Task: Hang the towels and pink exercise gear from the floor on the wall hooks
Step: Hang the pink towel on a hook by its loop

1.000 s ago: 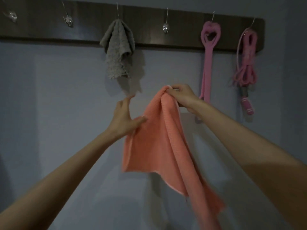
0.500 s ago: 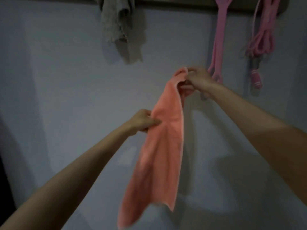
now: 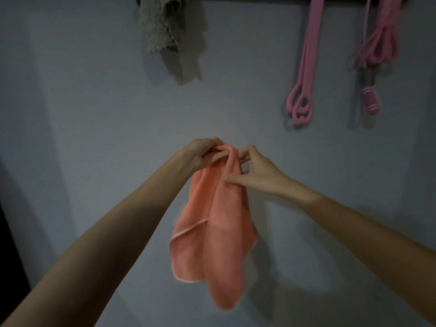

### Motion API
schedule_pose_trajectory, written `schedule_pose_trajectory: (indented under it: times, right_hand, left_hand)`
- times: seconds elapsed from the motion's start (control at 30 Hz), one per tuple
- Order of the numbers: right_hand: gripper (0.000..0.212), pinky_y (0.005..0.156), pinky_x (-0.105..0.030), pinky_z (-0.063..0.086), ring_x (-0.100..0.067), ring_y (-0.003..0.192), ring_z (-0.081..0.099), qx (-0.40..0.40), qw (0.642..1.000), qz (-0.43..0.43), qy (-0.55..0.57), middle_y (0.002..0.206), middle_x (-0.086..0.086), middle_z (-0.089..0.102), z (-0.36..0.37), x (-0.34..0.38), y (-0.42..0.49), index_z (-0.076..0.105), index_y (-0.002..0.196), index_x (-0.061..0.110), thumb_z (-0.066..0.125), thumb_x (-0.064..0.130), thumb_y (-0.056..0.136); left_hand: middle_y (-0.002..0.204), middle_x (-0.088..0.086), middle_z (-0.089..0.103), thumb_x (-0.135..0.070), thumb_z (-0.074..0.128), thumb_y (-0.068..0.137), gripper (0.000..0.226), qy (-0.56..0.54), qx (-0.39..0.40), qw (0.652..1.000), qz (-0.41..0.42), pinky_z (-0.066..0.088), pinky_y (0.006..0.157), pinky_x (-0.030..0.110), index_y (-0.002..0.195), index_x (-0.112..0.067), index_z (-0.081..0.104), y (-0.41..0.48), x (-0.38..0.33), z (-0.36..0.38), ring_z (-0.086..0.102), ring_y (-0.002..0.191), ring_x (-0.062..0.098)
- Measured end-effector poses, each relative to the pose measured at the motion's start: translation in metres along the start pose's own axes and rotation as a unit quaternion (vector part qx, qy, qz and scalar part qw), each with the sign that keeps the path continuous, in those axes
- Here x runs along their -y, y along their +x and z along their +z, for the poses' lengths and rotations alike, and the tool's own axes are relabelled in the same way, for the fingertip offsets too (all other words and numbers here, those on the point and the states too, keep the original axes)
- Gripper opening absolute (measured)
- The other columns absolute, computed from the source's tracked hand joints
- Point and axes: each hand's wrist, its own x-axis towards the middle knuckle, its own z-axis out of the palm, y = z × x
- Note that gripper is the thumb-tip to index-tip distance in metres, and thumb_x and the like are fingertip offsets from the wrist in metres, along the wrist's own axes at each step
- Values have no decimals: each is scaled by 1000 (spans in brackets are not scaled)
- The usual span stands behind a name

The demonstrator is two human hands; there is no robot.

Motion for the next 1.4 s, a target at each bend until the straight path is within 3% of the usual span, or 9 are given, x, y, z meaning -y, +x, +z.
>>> schedule_pose_trajectory:
  times: [0.17, 0.27, 0.37, 0.53, 0.7, 0.93, 1.1, 1.23, 1.4]
  right_hand:
    - [24, 70, -23, 35, -26, 95, 60, -107, 993, -31, -28, 106, -12, 64, 7, -9, 8, 54, 109, 9, 56, 21, 89]
    - [16, 73, -32, 38, -18, 85, 53, -193, 980, -11, 52, 101, -16, 65, -22, -12, 32, 58, 99, 4, 50, 17, 93]
    - [22, 82, -22, 45, -15, 95, 52, -209, 969, -20, 132, 113, -14, 64, -52, -10, 53, 57, 109, -3, 45, 6, 93]
    - [25, 85, -8, 43, -7, 97, 56, -133, 966, -61, 215, 111, -2, 60, -67, 3, 56, 58, 115, 5, 44, 3, 94]
    - [23, 100, -28, 43, -12, 100, 58, -99, 954, -71, 273, 108, -2, 63, -61, 1, 64, 60, 104, 18, 45, 3, 94]
    - [25, 96, -16, 43, 2, 90, 60, -108, 947, -87, 288, 104, 3, 63, -59, -5, 67, 57, 113, 9, 44, -1, 94]
    - [26, 89, -5, 40, -7, 98, 56, -180, 965, -86, 171, 113, -8, 61, -65, -21, 66, 57, 114, -2, 42, -4, 93]
    - [21, 76, 2, 36, 1, 89, 54, -139, 987, -68, 49, 106, -9, 61, -62, -41, 63, 59, 109, -1, 46, 2, 93]
    - [29, 76, -21, 43, 2, 80, 53, -123, 986, -84, 74, 98, 6, 59, -41, -33, 49, 58, 102, 22, 66, 4, 80]
  left_hand:
    - [77, 10, 46, 2, 40, 96, 22, -105, 28, 994, 27, 58, 53, 28, 76, 0, 49, 0, -11, 6, 54, 66, 12]
    - [102, 12, 55, -2, 45, 91, 20, 81, 32, 987, 135, 57, 72, 34, 106, -6, 57, -4, -11, -2, 61, 80, 19]
    - [133, -10, 48, -2, 52, 88, 53, 348, 73, 899, 254, 42, 97, 31, 133, -30, 47, -18, -2, -11, 51, 116, 6]
    - [152, -19, 25, -24, 80, 72, 90, 486, 162, 821, 251, 19, 117, 30, 144, -40, 29, -25, 19, -16, 24, 138, -2]
    - [136, -14, 36, -9, 82, 68, 102, 447, 126, 839, 284, 38, 95, 20, 147, -31, 21, -23, 40, -6, 38, 120, 2]
    - [80, -4, 62, -3, 69, 74, 70, 450, 15, 810, 375, 51, 68, 11, 132, -33, 43, -2, 57, -17, 62, 68, 3]
    - [96, 7, 64, -9, 64, 84, 34, 387, 7, 840, 379, 55, 68, 19, 111, -27, 57, 6, 41, -30, 65, 76, 17]
    - [97, 0, 61, -5, 61, 87, 24, 321, -25, 868, 378, 48, 63, 5, 109, -14, 63, 0, 18, -28, 57, 78, 0]
    - [85, -13, 58, -1, 59, 86, 22, 303, -27, 884, 355, 42, 56, 4, 104, -11, 66, -1, 8, -15, 53, 77, 0]
